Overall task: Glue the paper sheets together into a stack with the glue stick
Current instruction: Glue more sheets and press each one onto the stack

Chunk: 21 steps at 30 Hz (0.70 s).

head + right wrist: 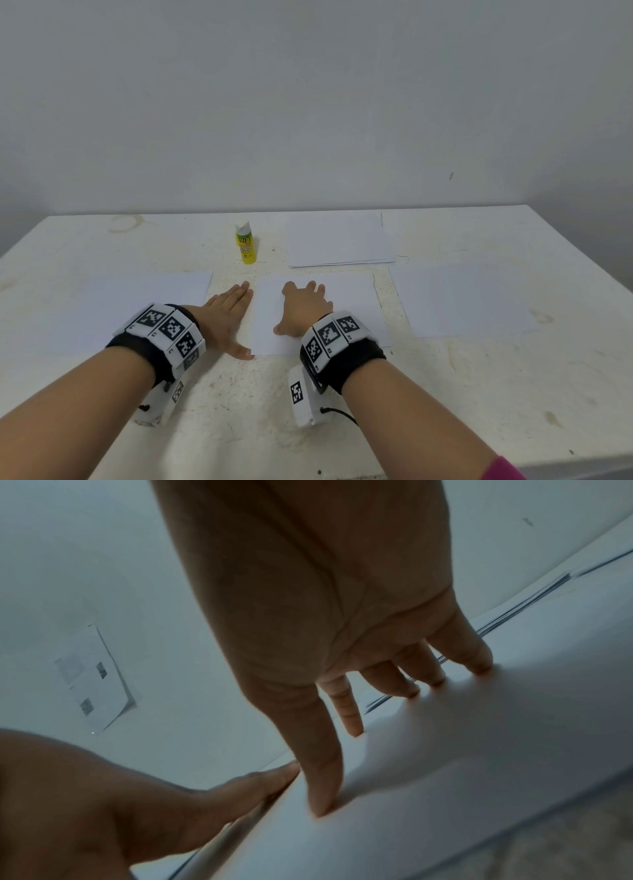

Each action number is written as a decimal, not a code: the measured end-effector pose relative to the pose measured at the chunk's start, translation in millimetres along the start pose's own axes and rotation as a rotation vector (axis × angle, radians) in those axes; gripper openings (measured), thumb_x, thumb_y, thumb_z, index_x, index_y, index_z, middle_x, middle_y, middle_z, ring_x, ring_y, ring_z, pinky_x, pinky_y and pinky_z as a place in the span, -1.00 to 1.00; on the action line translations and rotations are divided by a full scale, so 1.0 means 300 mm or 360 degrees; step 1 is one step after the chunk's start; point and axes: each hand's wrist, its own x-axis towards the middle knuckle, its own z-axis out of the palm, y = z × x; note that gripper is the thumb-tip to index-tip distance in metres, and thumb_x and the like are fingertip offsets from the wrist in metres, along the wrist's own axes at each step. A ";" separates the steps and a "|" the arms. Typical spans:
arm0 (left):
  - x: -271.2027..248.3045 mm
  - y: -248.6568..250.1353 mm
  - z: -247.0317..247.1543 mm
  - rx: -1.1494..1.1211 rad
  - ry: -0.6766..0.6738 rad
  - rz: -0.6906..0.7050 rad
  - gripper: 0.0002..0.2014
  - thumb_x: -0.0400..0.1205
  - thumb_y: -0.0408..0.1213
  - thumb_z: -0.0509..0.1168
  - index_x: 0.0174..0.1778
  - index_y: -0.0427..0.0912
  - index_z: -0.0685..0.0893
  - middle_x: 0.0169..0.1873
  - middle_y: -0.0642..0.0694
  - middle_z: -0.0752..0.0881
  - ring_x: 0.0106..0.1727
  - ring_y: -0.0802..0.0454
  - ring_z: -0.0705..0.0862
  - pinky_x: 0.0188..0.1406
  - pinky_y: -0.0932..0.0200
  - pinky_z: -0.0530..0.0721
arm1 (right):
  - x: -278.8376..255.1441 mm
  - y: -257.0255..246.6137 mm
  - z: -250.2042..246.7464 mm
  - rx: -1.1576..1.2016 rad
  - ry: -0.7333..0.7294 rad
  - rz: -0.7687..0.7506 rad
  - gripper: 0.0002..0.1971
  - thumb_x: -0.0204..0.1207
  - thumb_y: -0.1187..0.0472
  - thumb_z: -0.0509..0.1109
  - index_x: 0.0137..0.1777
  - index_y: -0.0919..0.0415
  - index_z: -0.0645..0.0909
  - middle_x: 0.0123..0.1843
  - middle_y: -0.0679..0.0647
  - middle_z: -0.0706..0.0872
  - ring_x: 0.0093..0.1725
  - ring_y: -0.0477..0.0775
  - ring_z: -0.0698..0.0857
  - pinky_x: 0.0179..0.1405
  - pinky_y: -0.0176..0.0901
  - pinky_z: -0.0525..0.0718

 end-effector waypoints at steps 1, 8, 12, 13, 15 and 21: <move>0.000 -0.001 0.000 -0.0005 -0.0001 -0.0001 0.77 -0.49 0.78 -0.42 0.60 -0.33 -0.44 0.60 -0.23 -0.47 0.66 -0.12 -0.38 0.66 -0.10 -0.20 | -0.002 -0.001 0.000 -0.0014 -0.0042 -0.0005 -0.08 0.34 -0.08 0.58 0.59 0.11 0.15 0.61 0.33 0.11 0.64 0.39 0.01 0.53 0.32 0.25; 0.001 -0.004 0.002 0.0031 -0.0020 -0.0006 0.75 -0.48 0.78 -0.42 0.60 -0.31 -0.46 0.60 -0.21 -0.49 0.65 -0.11 -0.39 0.66 -0.09 -0.22 | -0.016 -0.015 -0.010 -0.0094 -0.0144 0.0018 0.20 0.19 -0.14 0.67 0.65 0.13 -0.06 0.68 0.38 -0.16 0.66 0.41 -0.22 0.56 0.43 0.07; 0.001 -0.007 0.001 0.0033 -0.0015 -0.0009 0.76 -0.48 0.78 -0.41 0.60 -0.31 -0.46 0.60 -0.22 -0.48 0.66 -0.12 -0.38 0.66 -0.08 -0.22 | -0.015 -0.021 -0.014 -0.0108 -0.0158 0.0043 0.22 0.20 -0.13 0.67 0.66 0.12 -0.11 0.68 0.38 -0.20 0.66 0.41 -0.24 0.55 0.46 0.07; -0.001 -0.005 -0.003 0.0043 -0.0032 -0.0008 0.76 -0.47 0.78 -0.37 0.60 -0.31 -0.46 0.60 -0.22 -0.48 0.66 -0.12 -0.38 0.66 -0.07 -0.22 | -0.013 -0.021 -0.014 -0.0111 -0.0167 0.0043 0.23 0.20 -0.13 0.67 0.66 0.12 -0.12 0.68 0.39 -0.21 0.66 0.41 -0.25 0.55 0.46 0.08; -0.001 -0.005 -0.019 0.0032 -0.0072 -0.0014 0.76 -0.43 0.80 -0.20 0.60 -0.29 -0.47 0.60 -0.20 -0.48 0.66 -0.12 -0.38 0.66 -0.06 -0.22 | -0.011 -0.018 -0.015 -0.0118 -0.0182 0.0033 0.24 0.19 -0.14 0.68 0.66 0.13 -0.13 0.68 0.40 -0.21 0.66 0.42 -0.26 0.55 0.48 0.10; -0.017 0.020 -0.095 -0.0287 0.0097 -0.0107 0.47 0.06 0.73 0.12 0.67 -0.22 -0.21 0.66 -0.06 -0.23 0.67 -0.10 -0.02 0.63 -0.08 0.12 | 0.000 -0.017 -0.010 -0.0193 -0.0212 0.0026 0.28 0.16 -0.20 0.66 0.66 0.11 -0.16 0.67 0.43 -0.21 0.65 0.43 -0.24 0.55 0.46 0.14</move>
